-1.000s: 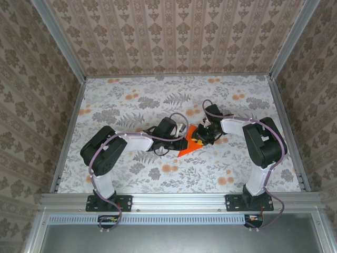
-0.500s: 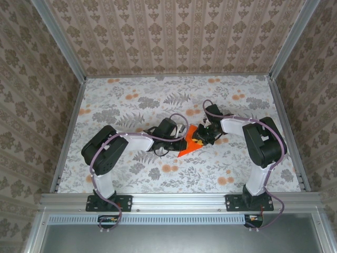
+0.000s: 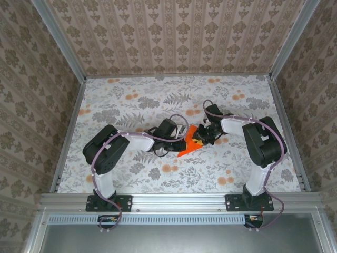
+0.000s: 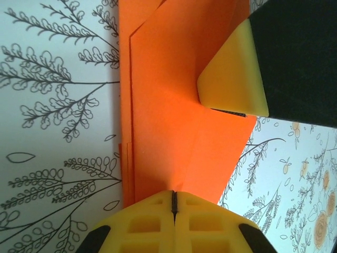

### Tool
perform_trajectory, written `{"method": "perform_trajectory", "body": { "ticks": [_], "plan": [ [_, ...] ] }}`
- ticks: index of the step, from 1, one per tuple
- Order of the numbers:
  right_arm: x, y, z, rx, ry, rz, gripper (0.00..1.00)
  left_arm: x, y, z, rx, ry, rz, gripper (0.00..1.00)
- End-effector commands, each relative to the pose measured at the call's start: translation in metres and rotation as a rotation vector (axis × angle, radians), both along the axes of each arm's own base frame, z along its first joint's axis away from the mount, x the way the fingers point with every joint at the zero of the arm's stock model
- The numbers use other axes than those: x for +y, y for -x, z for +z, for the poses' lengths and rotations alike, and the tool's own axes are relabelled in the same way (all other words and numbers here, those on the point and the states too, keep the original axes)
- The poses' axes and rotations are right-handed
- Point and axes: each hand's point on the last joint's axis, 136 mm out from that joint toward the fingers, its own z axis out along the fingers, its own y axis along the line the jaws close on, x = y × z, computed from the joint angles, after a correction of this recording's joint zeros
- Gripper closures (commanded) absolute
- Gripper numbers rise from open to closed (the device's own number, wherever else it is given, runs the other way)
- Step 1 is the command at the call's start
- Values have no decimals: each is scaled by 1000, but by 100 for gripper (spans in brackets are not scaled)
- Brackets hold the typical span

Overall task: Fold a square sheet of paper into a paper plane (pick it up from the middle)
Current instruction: Fourth fold the wing at the center of the table.

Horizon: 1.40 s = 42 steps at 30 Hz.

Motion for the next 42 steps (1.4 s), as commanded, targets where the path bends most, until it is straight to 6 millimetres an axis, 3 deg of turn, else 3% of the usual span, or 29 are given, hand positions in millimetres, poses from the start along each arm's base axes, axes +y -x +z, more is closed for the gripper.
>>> {"method": "perform_trajectory", "body": {
  "ticks": [1,15,20,24,31,37,42],
  "plan": [
    [-71,67,-87,258,386,-51,76,7,1,-4,11,-46,18,95],
    [-69,65,-86,256,373,-52,76,10,6,-14,50,-71,20,98],
    [-63,60,-77,234,340,-56,76,16,12,-22,100,-126,9,100],
    [-53,49,-58,194,289,-58,76,29,20,-33,152,-251,-28,100],
    [-35,24,-10,75,183,-41,71,34,27,-42,206,-288,-30,100],
    [-22,3,52,-145,91,37,51,34,28,-44,211,-290,-42,100],
    [-2,4,65,-276,5,173,58,32,29,-48,217,-288,-54,100]
  ]
}}
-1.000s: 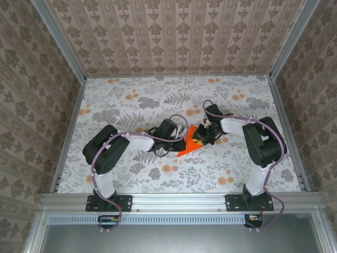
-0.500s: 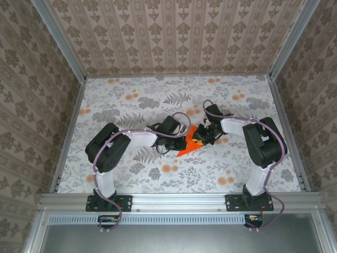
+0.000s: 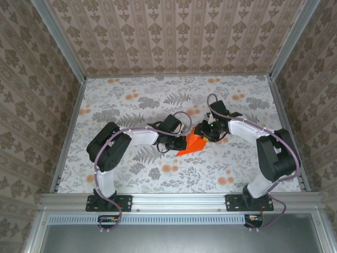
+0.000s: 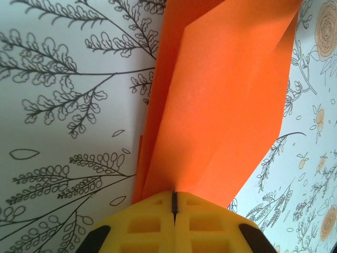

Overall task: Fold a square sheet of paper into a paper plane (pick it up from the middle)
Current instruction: Fourth fold the wing at the center of the table.

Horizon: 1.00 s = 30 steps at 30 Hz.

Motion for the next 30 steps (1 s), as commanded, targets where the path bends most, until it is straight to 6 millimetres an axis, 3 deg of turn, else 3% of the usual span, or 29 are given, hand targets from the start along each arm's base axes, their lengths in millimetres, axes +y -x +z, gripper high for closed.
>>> {"method": "perform_trajectory", "body": {
  "ticks": [1,5,9,22,30],
  "plan": [
    [13,10,-1,-60,-21,126,62,30,28,-44,119,-160,-25,100],
    [26,13,-7,-85,-29,180,84,30,28,-45,121,-160,-26,100],
    [34,13,-18,-77,-39,207,91,29,27,-46,125,-160,-25,100],
    [51,12,-44,-31,-90,264,95,30,29,-48,133,-168,-20,100],
    [35,15,-66,-7,-33,246,95,37,34,-53,144,-196,-18,100]
  ]
}}
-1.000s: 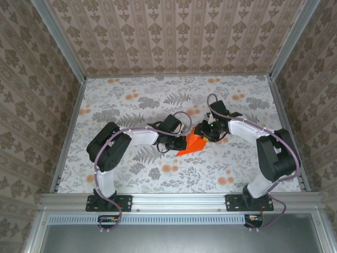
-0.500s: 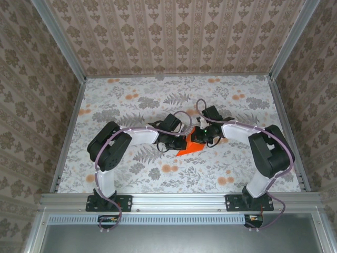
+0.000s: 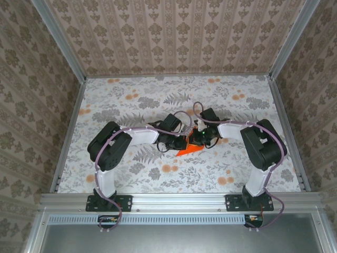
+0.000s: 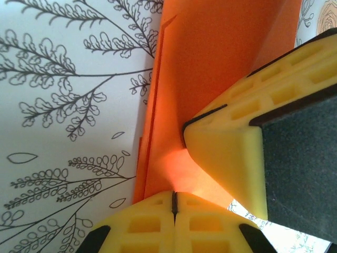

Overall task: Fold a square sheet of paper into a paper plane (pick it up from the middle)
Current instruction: Fourth fold the wing at the center of the table.

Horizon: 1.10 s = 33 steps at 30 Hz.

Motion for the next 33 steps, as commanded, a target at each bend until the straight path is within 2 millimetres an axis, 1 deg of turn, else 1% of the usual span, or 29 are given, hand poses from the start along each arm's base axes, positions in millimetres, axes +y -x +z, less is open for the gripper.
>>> {"method": "perform_trajectory", "body": {
  "ticks": [1,5,8,9,11,13,15,17,19,22,25,30,33],
  "plan": [
    [-14,3,-17,6,42,0,95,39,35,-53,126,-198,-13,100],
    [-37,-1,-24,-5,83,-39,96,47,40,-59,138,-222,-5,100],
    [-56,-10,-26,-12,95,-88,96,51,43,-63,148,-234,-1,100],
    [-60,-13,-24,-15,90,-105,96,51,44,-64,149,-234,-1,100],
    [-64,-22,-12,-52,67,-129,96,53,45,-65,152,-235,-1,100],
    [-61,-28,3,-106,44,-128,96,52,45,-65,153,-233,-2,100],
    [-56,-30,18,-145,3,-119,96,51,44,-65,149,-231,-4,100],
    [-44,-26,30,-178,-56,-85,95,50,43,-64,146,-229,-7,100],
    [-29,-18,35,-195,-88,-37,95,49,42,-62,139,-229,-9,100],
    [-11,-3,32,-172,-100,11,95,48,40,-59,133,-224,-10,100],
    [-8,4,20,-142,-99,0,96,48,40,-59,134,-227,-12,100],
    [-6,5,2,-89,-102,-9,96,48,41,-60,134,-226,-12,100],
    [0,-1,3,-88,-134,-12,97,49,41,-60,135,-229,-12,100]
  ]
}}
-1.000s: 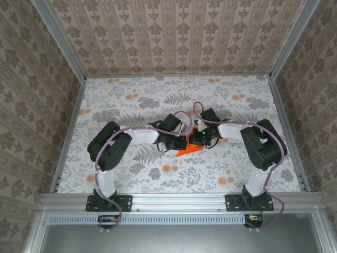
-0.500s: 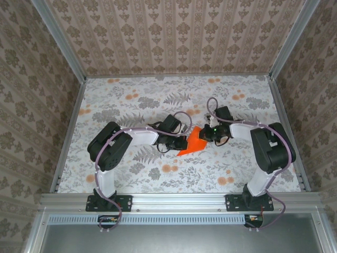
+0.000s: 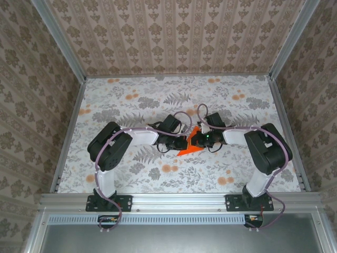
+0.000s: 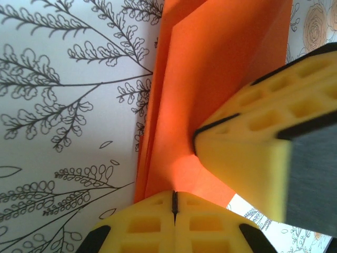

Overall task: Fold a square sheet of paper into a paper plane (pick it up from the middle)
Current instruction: Fourth fold the wing at the center of the table.

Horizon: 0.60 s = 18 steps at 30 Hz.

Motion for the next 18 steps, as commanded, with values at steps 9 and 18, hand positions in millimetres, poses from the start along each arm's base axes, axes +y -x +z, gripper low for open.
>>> {"method": "perform_trajectory", "body": {
  "ticks": [9,18],
  "plan": [
    [9,-13,-3,22,-50,-14,96,54,41,-61,154,-270,-1,100],
    [-44,-30,-19,47,-50,-171,97,65,50,-66,179,-303,5,100]
  ]
}}
